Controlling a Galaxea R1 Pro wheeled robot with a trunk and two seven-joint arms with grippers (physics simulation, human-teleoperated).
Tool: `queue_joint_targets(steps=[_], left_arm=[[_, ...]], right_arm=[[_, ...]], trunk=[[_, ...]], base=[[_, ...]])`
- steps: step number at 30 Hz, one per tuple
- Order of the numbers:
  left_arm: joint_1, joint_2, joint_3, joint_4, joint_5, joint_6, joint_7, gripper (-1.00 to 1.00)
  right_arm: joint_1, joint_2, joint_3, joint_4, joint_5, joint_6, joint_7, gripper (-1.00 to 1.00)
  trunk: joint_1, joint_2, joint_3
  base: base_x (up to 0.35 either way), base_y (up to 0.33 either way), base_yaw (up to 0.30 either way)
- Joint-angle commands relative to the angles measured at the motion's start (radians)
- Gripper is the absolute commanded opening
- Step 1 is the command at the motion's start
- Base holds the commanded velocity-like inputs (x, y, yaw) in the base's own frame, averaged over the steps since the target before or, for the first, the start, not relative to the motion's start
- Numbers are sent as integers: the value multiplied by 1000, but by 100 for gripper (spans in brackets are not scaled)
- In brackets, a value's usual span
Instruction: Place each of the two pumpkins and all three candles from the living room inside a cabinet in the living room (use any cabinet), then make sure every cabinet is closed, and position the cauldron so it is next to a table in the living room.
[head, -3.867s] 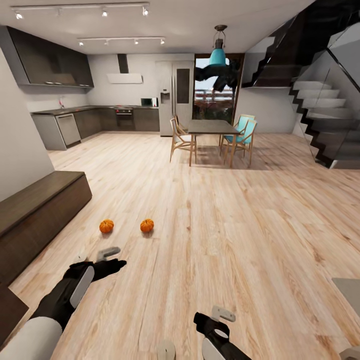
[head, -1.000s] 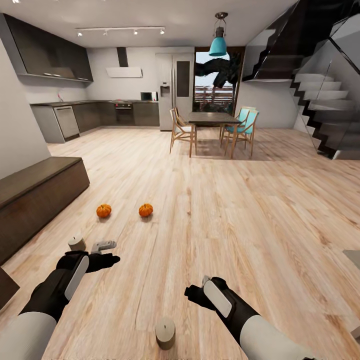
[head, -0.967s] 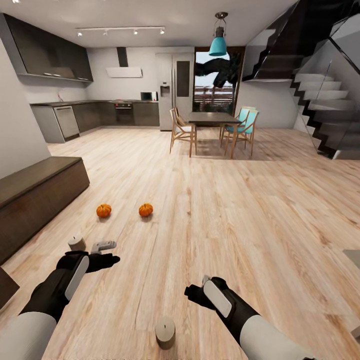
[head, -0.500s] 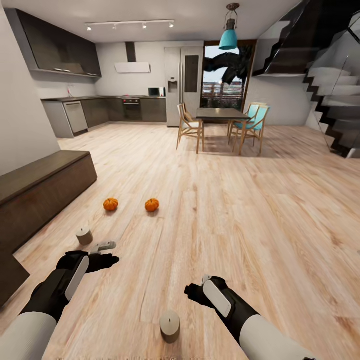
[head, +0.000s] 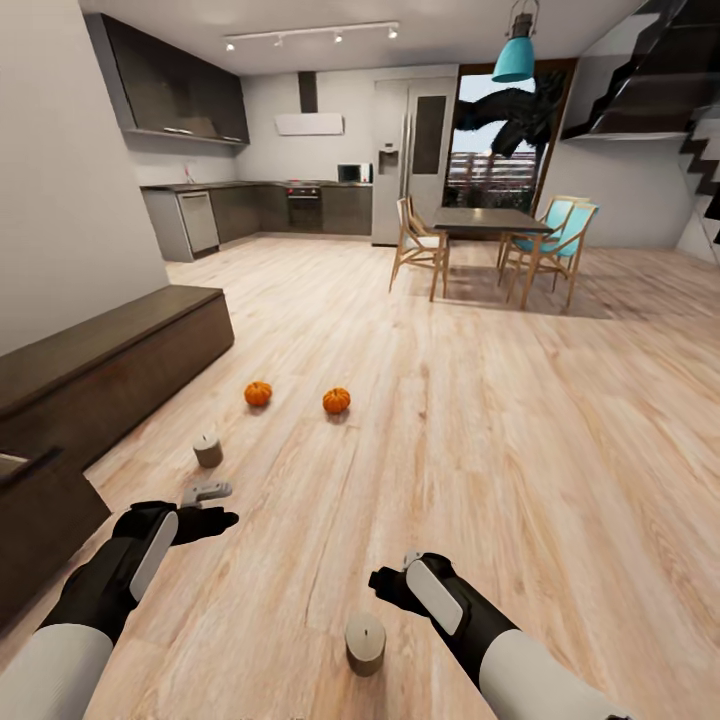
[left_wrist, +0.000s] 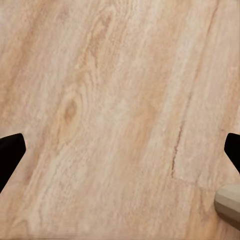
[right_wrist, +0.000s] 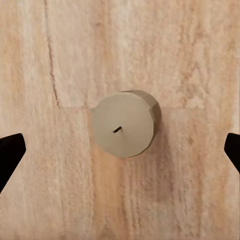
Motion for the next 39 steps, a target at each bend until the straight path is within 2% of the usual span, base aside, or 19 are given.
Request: queue_joint_targets(steps=[1,8,25,28,29,31,33,39], left_arm=[[-1,0,0,-1,0,4,-2,100],[-1,0,1,-4,2,4,-3,100],[-2,1,0,-5,1,4,-4,100],[-1,23,2,-21,3,4,-5,100],[-1,42,2,-29,7,5,-7,100],[-1,52,2,-33,9,5,-9,100],[-1,55,1,-35,7,5,-9,100],[-1,56,-2,-29,9,4,-6,100]], right_arm=[[-1,-1,5,-2,-9,0,-8,100],[-1,-1,5,-2,-9,-1,-2,100],[-1,-1,5,-2,-9,-6,1,100],[-1,-1,5,-2,-9,-6,0,100],[-1,-1,5,-1,-9,-6,0,100],[-1,-1,5,0,-8,-6,0,100],[-1,-1,5,1,-9,-6,-2,100],[-1,0,4,9,19,-5,-16,100]], trunk=[[0,0,-1],[0,0,-1],[0,0,-1],[0,0,-1],[0,0,-1],[0,0,-1],[0,0,-1],[2,-2,-24]], base=[[0,0,169],[96,91,31],[159,227,0],[23,46,0],[8,17,0],[6,11,0],[2,5,0],[0,1,0]])
